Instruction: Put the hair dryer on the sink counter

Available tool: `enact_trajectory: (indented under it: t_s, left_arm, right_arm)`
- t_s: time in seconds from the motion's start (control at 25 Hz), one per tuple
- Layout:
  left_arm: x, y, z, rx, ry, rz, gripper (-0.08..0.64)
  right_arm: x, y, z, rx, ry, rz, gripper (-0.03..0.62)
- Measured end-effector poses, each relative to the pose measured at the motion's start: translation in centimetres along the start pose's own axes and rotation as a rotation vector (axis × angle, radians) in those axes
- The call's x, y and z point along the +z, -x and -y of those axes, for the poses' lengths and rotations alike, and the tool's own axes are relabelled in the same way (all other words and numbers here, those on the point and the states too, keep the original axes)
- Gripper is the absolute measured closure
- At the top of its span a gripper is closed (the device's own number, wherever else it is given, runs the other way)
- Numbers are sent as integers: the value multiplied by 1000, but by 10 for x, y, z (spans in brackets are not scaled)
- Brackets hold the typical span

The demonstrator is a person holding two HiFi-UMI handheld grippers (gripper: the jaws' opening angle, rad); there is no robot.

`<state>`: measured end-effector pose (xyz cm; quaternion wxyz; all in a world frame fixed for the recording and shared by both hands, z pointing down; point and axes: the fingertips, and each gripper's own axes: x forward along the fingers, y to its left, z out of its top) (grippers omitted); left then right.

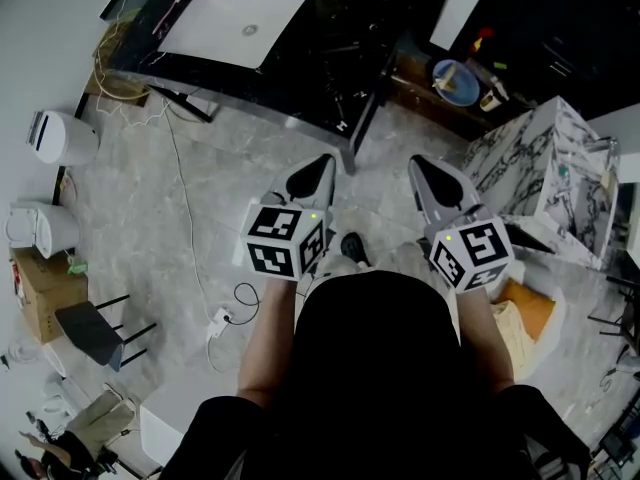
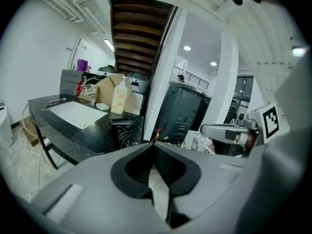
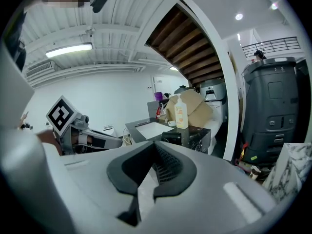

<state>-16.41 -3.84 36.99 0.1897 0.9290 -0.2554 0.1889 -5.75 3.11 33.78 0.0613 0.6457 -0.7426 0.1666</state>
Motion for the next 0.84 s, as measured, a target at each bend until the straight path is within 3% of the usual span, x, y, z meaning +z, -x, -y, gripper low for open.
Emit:
enact_trajectory:
  t_s: [0.84]
  left_arm:
    - [-3,10,40,-21,-32,10,561]
  right_arm:
    - [-4,32,-3,13,8,11,583]
